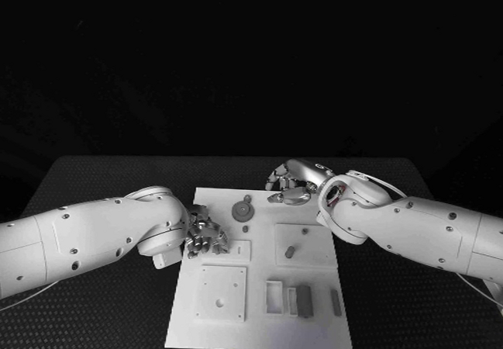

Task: Assemble the parts on the task board

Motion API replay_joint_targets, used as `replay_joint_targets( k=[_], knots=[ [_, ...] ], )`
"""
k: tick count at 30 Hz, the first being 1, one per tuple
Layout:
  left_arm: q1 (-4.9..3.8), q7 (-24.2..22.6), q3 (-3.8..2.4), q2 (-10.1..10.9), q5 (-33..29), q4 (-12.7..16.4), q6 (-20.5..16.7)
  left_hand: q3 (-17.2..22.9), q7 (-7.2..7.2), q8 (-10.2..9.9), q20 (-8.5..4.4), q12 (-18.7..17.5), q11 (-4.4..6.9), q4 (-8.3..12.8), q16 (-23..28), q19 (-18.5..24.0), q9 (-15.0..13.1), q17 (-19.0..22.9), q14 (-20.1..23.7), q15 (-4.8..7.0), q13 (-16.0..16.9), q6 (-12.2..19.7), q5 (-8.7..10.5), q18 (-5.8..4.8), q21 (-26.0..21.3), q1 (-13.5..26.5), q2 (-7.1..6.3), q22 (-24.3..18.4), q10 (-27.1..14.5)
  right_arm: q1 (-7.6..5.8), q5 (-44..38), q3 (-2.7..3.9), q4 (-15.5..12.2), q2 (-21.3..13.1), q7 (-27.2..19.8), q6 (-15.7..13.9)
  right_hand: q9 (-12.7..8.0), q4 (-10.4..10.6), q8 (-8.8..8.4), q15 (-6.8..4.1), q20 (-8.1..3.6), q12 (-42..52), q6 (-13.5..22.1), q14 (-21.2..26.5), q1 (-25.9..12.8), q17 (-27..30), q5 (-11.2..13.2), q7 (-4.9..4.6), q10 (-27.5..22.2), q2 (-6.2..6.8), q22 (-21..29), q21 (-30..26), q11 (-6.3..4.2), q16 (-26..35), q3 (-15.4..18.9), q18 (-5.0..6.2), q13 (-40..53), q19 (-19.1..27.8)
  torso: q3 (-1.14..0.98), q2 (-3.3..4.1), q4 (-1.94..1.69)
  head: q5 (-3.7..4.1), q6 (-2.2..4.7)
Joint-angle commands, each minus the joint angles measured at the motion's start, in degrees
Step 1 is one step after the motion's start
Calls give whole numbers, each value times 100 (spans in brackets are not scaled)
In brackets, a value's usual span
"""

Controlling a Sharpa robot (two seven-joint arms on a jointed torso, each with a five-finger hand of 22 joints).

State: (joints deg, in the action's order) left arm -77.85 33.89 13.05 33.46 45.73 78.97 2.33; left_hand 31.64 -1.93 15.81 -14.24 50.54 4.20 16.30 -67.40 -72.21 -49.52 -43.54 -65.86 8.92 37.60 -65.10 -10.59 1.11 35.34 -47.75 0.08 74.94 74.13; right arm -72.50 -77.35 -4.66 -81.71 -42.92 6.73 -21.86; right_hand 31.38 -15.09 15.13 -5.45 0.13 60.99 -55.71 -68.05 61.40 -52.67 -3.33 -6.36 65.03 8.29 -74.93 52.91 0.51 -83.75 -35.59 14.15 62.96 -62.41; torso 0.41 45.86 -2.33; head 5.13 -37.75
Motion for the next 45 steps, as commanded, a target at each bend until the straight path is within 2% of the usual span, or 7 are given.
replay_joint_targets(
  k=[1,5,29,45],
  knots=[
    [4,-19,4,-30,37,-3,189,-30,18,68,-29,26,38,18,-26,-41,-305,8,-47,35,-7,11,21,170,30,-455,538,120,15,4,-13,2,-2,11,-60,68,7,3,-30,-4,-10,-5,0,49,-27,-6,8,-47,-23,-18,-90,-26,-8,21,-3,85,-5,22,0,0,-1,1,1],
    [4,-27,4,-79,99,-29,235,-50,27,131,-38,50,43,23,-55,-41,-427,11,-47,44,0,61,22,168,48,-456,566,122,14,4,-13,2,-1,10,-62,70,7,2,-30,-5,-11,-5,0,49,-26,-6,8,-47,-23,-18,-90,-26,-9,21,-4,85,-6,22,6,0,3,4,-6],
    [5,-85,9,-168,539,-41,3,-46,35,177,-47,73,52,29,-84,-44,-521,15,-52,53,4,88,13,168,70,-487,545,123,19,5,-12,2,-1,16,-66,74,9,1,-30,-5,-11,-4,-1,48,-27,-6,8,-47,-23,-19,-91,-25,-9,21,-4,85,-7,21,4,1,3,2,5],
    [5,-158,9,-200,596,-54,117,-42,42,242,-54,102,58,33,-114,-40,-647,25,-49,61,11,133,57,164,95,-546,537,124,18,7,-11,2,4,22,-67,81,10,1,-31,-5,-11,-3,-1,48,-29,-6,8,-47,-23,-20,-91,-26,-9,21,-4,85,-8,21,3,0,2,11,2]
  ],
)
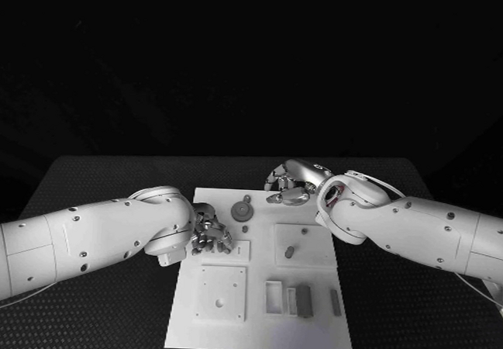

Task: Assemble the parts on the task board

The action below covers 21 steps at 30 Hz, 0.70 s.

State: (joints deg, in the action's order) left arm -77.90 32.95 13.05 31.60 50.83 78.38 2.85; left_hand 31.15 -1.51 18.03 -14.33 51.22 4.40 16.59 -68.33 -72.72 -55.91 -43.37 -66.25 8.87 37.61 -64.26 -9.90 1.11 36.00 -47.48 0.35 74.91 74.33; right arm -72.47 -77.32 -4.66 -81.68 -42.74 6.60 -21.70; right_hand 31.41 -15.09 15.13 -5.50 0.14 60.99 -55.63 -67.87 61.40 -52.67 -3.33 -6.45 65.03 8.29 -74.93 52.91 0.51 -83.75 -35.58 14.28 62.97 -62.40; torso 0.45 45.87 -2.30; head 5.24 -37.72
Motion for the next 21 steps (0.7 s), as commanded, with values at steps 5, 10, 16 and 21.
replay_joint_targets(
  k=[5,10,16,21],
  knots=[
    [11,-133,10,-13,204,30,95,14,2,32,-47,42,40,5,-32,13,-37,9,-8,65,11,58,-27,163,39,-603,499,128,-4,5,-5,2,2,5,-55,68,7,2,-31,0,-12,-2,-10,29,-30,-6,8,-38,-23,-20,-91,-25,-9,21,-4,72,-9,20,-2,1,-1,4,-8],
    [12,-192,6,11,285,61,147,24,5,50,-46,53,43,6,-50,21,-80,12,-4,60,10,68,-93,159,56,-646,480,129,-7,11,-4,2,4,6,-56,67,7,3,-31,0,-13,-2,-10,28,-32,-6,8,-38,-22,-22,-91,-25,-9,20,-4,72,-10,19,1,0,2,4,-11],
    [12,-240,0,43,303,103,133,29,9,58,-44,61,47,6,-61,24,-102,14,-5,55,8,66,-132,157,68,-673,454,130,-3,14,-2,2,4,4,-57,69,8,4,-31,-1,-13,-1,-10,27,-34,-6,8,-38,-21,-22,-91,-24,-9,20,-4,72,-10,18,2,1,-4,7,-20],
    [12,-265,-1,69,265,135,114,31,10,60,-42,63,48,5,-65,26,-109,16,-5,53,6,64,-151,155,72,-684,443,129,-2,16,-1,2,6,6,-59,69,8,5,-31,-1,-13,0,-10,27,-36,-6,8,-38,-20,-22,-91,-24,-9,20,-3,72,-10,17,1,0,-4,11,-18]
  ],
)
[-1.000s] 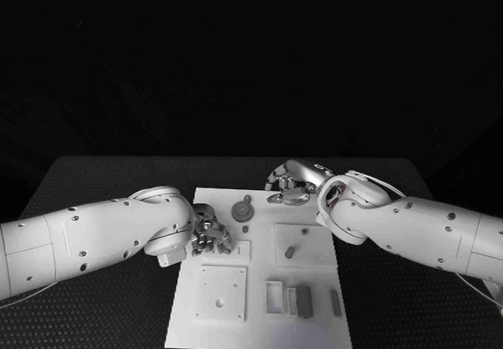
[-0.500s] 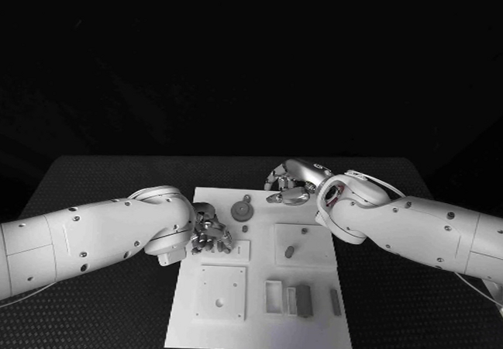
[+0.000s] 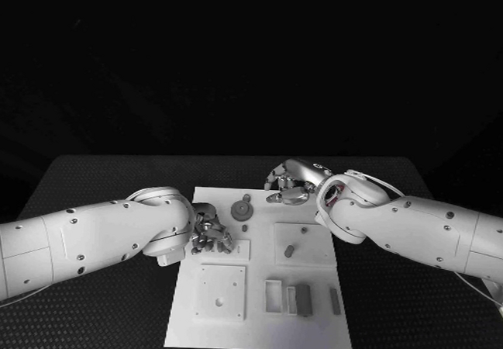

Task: Assemble the parts on the task board

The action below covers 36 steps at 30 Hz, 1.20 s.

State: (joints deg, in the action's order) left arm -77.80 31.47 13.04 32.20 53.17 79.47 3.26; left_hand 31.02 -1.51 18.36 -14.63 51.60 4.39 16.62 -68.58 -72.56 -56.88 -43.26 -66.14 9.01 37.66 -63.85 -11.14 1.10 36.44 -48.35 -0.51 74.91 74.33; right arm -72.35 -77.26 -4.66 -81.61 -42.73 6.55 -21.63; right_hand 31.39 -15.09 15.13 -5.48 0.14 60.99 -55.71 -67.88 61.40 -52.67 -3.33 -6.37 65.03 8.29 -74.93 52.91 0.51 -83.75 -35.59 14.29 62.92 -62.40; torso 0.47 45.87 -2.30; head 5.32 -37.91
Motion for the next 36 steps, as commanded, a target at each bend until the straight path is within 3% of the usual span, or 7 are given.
replay_joint_targets(
  k=[1,16,36],
  knots=[
    [2,-126,-1,16,25,32,69,45,11,27,-12,25,49,2,-40,11,-13,5,-17,38,1,23,-28,156,29,-599,529,130,-1,5,-6,2,-2,5,-55,62,10,5,-31,-3,-13,0,-2,28,-36,-6,8,-45,-20,-22,-91,-24,-9,20,-2,71,-5,17,-1,1,-4,2,-1],
    [4,-159,-7,57,-11,14,-138,50,15,32,-10,30,53,-1,-48,10,-25,9,-22,35,-5,13,-65,155,39,-613,518,129,6,7,-6,2,-1,5,-53,64,11,6,-32,-3,-14,1,-2,26,-38,-6,8,-45,-18,-23,-91,-24,-10,19,-2,71,-6,15,-3,-1,-3,-3,2],
    [6,-195,-6,-23,208,-13,-29,49,15,30,-9,32,53,-6,-51,10,-32,14,-23,35,-9,14,-74,154,44,-611,524,127,8,7,-7,3,-7,3,-51,64,12,3,-33,-4,-16,2,-2,25,-35,-6,8,-44,-17,-25,-91,-23,-10,19,-5,71,-7,14,-1,-1,-5,2,-4]
  ],
)
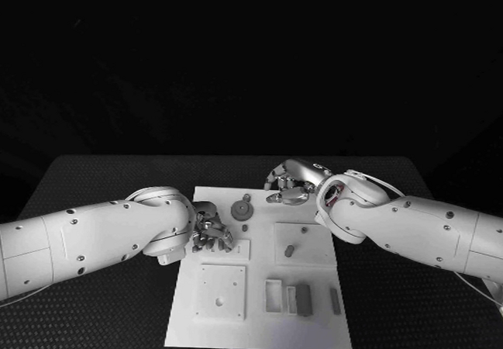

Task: Assemble the parts on the task board

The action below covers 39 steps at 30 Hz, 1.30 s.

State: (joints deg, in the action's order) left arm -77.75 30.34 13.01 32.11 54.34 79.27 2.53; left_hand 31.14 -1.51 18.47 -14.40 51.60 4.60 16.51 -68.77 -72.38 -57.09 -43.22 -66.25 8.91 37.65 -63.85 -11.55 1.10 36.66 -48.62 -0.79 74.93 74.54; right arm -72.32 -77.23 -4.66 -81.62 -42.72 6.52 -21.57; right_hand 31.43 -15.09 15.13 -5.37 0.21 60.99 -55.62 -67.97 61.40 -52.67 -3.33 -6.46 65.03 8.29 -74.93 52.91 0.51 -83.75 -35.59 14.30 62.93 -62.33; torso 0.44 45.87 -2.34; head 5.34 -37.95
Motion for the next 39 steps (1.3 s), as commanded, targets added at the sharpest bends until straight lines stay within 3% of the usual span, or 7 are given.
replay_joint_targets(
  k=[1,39],
  knots=[
    [1,-81,-3,-14,91,6,49,37,14,19,-32,33,32,5,-32,-8,-11,10,-12,45,-8,14,-33,155,21,-584,552,124,-13,3,-11,3,-6,3,-48,58,9,3,-32,-15,-23,3,-11,33,-35,-6,8,-35,-18,-25,-91,-23,-10,19,-5,70,-8,7,2,-1,-1,1,0],
    [8,6,9,-51,145,-117,237,43,14,14,-31,36,31,7,-37,-4,-23,17,-10,46,-14,18,-50,156,28,-596,545,122,-14,3,-11,3,-14,-5,-46,61,12,-2,-33,-16,-24,4,-12,32,-33,-6,8,-35,-17,-24,-91,-23,-11,19,-6,70,-11,6,0,-4,2,-4,5]
  ],
)
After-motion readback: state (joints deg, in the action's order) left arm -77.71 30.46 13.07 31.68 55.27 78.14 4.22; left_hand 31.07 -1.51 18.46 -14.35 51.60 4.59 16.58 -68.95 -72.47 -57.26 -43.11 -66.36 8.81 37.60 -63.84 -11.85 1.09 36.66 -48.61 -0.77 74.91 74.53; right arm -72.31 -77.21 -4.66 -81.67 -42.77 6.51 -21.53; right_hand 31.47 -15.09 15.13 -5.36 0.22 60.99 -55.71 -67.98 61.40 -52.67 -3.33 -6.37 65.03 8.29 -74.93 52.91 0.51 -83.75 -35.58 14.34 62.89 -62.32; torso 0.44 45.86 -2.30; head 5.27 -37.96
